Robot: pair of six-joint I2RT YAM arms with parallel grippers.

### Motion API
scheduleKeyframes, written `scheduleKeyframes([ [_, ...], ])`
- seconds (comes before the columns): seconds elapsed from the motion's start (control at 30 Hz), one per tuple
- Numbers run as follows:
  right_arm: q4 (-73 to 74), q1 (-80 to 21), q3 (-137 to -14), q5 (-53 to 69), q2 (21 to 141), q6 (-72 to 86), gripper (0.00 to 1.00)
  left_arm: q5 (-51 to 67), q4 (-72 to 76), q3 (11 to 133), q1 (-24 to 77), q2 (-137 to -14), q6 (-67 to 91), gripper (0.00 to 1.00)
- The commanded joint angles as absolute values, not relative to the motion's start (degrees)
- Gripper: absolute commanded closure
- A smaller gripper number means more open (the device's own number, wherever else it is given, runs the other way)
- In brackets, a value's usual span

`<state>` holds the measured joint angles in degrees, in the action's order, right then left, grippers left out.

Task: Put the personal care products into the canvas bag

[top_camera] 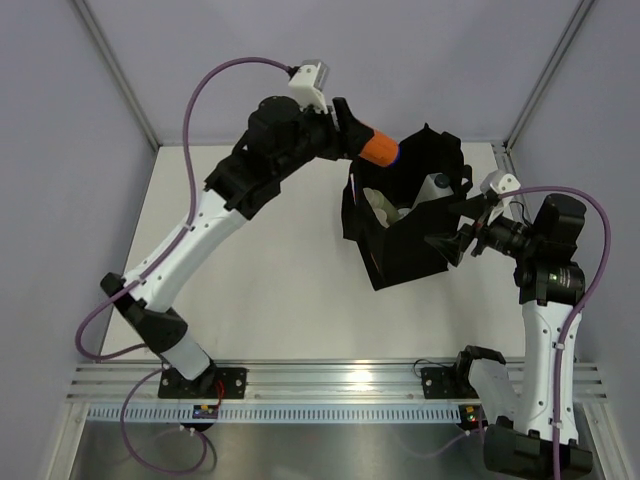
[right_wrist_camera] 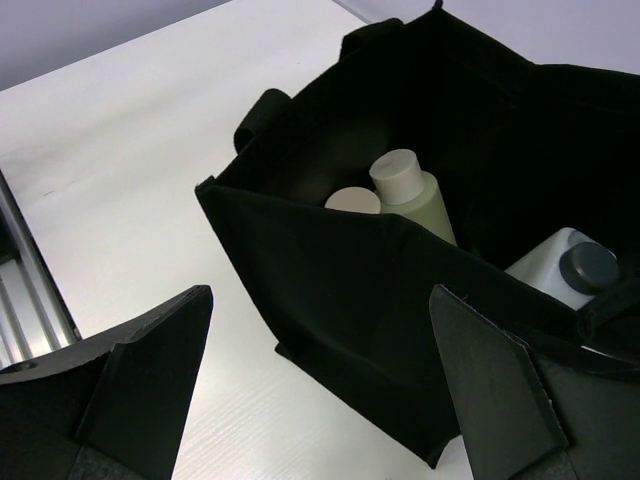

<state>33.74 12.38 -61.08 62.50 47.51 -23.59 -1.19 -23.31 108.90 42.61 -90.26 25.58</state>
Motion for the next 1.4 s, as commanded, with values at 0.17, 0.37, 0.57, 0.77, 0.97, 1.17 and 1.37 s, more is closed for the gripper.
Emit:
scheduleKeyframes([
  [0.17, 29.62, 14.94, -60.73, 60.21, 46.23, -21.80, 0.01, 1.32, -18.19, 121.98, 45.70, -103.61, 21.27, 1.00],
  [0.37, 29.27, 16.70, -60.65, 60.73, 46.23, -21.18, 0.00, -2.19, -21.61, 124.98, 47.11, -111.00, 15.39, 1.00],
  [0.57, 28.92, 17.23, -60.47, 61.08, 46.84, -20.74, 0.01, -8.15, -26.62, 126.73, 49.57, -117.05, 4.67, 1.00],
  [0.77, 28.83, 17.23, -60.29, 61.52, 47.55, -20.66, 0.01, -14.06, -28.48, 127.79, 53.26, -121.64, -5.09, 0.91],
  [0.97, 28.83, 17.23, -60.21, 61.26, 47.81, -20.74, 0.01, -11.96, -27.51, 129.73, 53.53, -125.15, -5.01, 0.73],
  [1.17, 29.18, 17.23, -60.29, 61.17, 48.08, -21.01, 0.00, -10.46, -24.70, 130.34, 53.44, -124.28, -1.85, 0.21],
  [1.37, 29.27, 17.67, -60.38, 61.79, 48.16, -20.83, 0.01, -10.46, -22.24, 131.31, 53.44, -119.37, -1.67, 0.01],
])
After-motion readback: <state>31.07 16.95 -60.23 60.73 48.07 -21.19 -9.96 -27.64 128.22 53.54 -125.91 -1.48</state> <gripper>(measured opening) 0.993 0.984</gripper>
